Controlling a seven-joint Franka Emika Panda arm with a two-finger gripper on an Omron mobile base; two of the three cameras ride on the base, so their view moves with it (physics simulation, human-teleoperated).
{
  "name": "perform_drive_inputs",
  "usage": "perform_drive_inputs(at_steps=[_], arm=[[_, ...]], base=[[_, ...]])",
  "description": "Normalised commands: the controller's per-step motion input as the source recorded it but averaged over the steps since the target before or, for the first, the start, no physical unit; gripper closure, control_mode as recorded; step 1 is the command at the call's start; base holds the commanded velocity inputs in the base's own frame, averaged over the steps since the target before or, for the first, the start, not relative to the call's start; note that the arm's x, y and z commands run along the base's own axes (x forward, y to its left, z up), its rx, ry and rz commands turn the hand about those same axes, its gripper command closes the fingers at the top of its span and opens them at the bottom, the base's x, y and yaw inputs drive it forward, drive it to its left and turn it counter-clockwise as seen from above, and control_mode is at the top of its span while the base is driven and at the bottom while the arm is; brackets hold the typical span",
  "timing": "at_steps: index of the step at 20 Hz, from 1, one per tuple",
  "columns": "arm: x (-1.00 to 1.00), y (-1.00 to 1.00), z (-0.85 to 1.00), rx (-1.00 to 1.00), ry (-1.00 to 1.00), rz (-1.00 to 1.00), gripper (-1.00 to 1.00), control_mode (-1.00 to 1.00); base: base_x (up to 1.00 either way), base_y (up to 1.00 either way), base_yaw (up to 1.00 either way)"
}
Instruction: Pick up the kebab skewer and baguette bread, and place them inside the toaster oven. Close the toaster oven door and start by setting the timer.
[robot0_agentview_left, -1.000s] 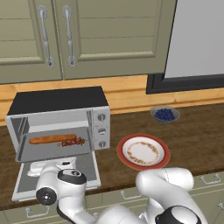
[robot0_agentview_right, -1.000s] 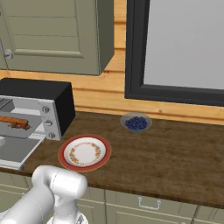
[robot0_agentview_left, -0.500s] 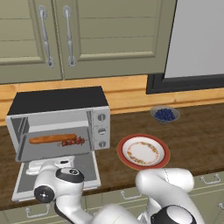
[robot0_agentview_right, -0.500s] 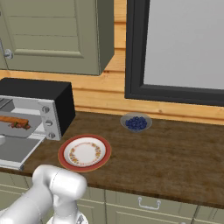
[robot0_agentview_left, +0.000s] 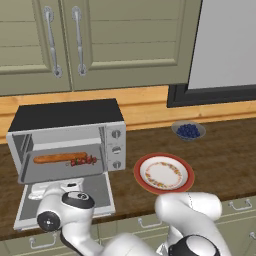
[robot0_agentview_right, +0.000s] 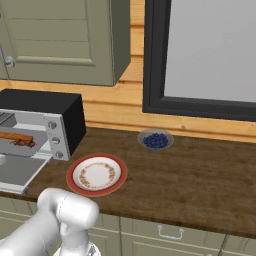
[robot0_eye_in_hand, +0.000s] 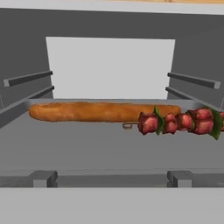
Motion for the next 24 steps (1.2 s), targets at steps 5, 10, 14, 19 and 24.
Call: perform_drive_inputs(at_steps=[5, 10, 14, 19, 24], arm=[[0.15, 0.06, 0.0, 0.0, 0.0, 0.0, -1.0, -1.0], [0.18, 0.04, 0.0, 0.0, 0.0, 0.0, -1.0, -1.0], [0.22, 0.05, 0.0, 0.0, 0.0, 0.0, -1.0, -1.0], [0.23, 0.03, 0.0, 0.0, 0.0, 0.0, -1.0, -1.0], [0.25, 0.04, 0.0, 0.0, 0.0, 0.0, -1.0, -1.0]], base=[[0.0, 0.0, 0.0], [0.0, 0.0, 0.0], [0.0, 0.0, 0.0], [0.0, 0.0, 0.0], [0.0, 0.0, 0.0]])
